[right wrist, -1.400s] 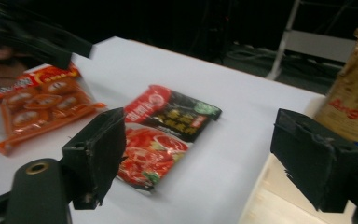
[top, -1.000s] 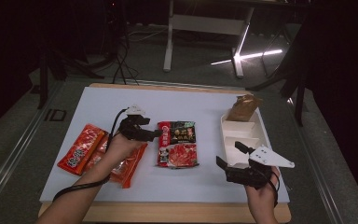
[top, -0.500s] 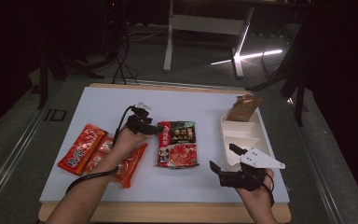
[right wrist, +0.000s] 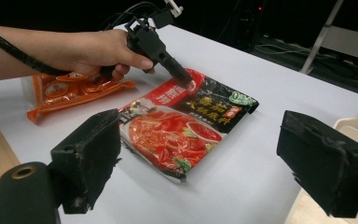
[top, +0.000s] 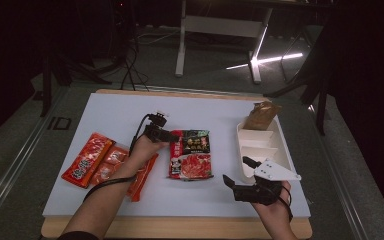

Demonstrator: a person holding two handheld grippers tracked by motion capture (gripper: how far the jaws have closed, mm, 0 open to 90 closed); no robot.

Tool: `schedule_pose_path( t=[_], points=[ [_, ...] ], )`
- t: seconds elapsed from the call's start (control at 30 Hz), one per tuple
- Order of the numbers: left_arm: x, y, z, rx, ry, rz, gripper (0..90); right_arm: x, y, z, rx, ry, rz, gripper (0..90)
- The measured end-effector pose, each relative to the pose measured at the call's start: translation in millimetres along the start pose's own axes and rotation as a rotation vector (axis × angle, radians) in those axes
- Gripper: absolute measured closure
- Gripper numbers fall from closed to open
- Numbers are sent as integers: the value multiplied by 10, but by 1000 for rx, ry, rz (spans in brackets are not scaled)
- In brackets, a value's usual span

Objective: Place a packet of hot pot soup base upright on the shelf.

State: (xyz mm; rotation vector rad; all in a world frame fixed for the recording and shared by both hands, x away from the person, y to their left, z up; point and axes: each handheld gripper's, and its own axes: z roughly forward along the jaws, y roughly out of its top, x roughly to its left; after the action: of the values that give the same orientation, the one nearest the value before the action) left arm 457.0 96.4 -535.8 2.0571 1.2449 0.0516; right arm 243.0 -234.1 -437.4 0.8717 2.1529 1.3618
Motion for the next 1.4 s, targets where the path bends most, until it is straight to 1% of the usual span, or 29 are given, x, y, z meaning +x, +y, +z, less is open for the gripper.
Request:
schedule_pose_path(
  t=[0.07, 0.1, 0.13, 0.17, 0.27, 0.4, 0.43, 0.47, 0.5, 0.53, 0.57, 0.6, 0.63, 0.7, 0.83, 0.93, 1.0, 1.03, 1.1, 1.13, 1.2, 1.23, 1.27, 1.3, 1.4],
  points=[
    [0, 0, 0, 0, 0, 0, 454, -1, 0, 1, 1, 1, 1, 134],
    [-5, 8, 12, -2, 16, 1, 454, -1, 0, 1, 1, 1, 1, 134],
    [-5, 11, 22, -3, 16, -7, 483, -5, -3, 4, 2, -1, 2, 136],
    [-4, 17, 32, 2, 19, -14, 483, -9, -3, 9, 1, 1, 3, 136],
    [-27, 38, 61, 5, 35, -7, 495, -9, -1, 18, 6, 1, 3, 139],
    [-80, 43, 79, 16, 75, 46, 516, -3, -2, 24, 9, 0, -2, 140],
    [-112, 45, 82, 28, 93, 80, 519, -3, -1, 30, 15, 1, 1, 141],
    [-139, 48, 82, 39, 99, 104, 519, -3, -1, 30, 15, 1, 1, 141],
    [-163, 50, 83, 49, 93, 115, 567, -6, 0, 31, 12, -1, 1, 142],
    [-188, 53, 89, 54, 100, 125, 609, -8, 0, 31, 13, -1, 1, 142],
    [-196, 60, 91, 61, 96, 123, 645, -9, 1, 34, 13, -3, 1, 142],
    [-195, 63, 91, 61, 106, 126, 702, -10, 1, 36, 14, -5, 2, 142],
    [-190, 63, 92, 61, 99, 124, 737, -13, 2, 39, 18, -2, 4, 143],
    [-165, 63, 76, 47, 72, 100, 790, -16, 2, 39, 18, -1, 8, 143],
    [-169, 43, 35, -1, 50, 56, 842, -41, -1, 39, 20, -4, 22, 143],
    [-207, 54, -26, -25, 43, 65, 853, -52, 2, 35, 16, -4, 29, 143],
    [-248, 67, -77, -37, 50, 87, 863, -57, 8, 23, 11, -16, 25, 142],
    [-266, 71, -103, -51, 47, 83, 866, -79, 19, 12, 7, -15, 34, 142],
    [-313, 81, -163, -71, 49, 104, 868, -88, 23, 4, 2, -23, 39, 142],
    [-328, 84, -193, -85, 40, 100, 869, -101, 26, -1, 0, -21, 44, 136],
    [-362, 88, -254, -98, 36, 111, 871, -125, 30, -8, 5, -11, 61, 109],
    [-378, 86, -284, -108, 31, 113, 870, -135, 29, -12, 6, 2, 64, 109],
    [-391, 85, -312, -115, 26, 116, 871, -139, 28, -15, 8, 3, 63, 109],
    [-405, 81, -340, -124, 20, 116, 871, -139, 30, -17, 12, -6, 57, 109],
    [-454, 74, -426, -148, 6, 132, 872, -150, 43, -42, -7, -24, 34, 117]
  ],
)
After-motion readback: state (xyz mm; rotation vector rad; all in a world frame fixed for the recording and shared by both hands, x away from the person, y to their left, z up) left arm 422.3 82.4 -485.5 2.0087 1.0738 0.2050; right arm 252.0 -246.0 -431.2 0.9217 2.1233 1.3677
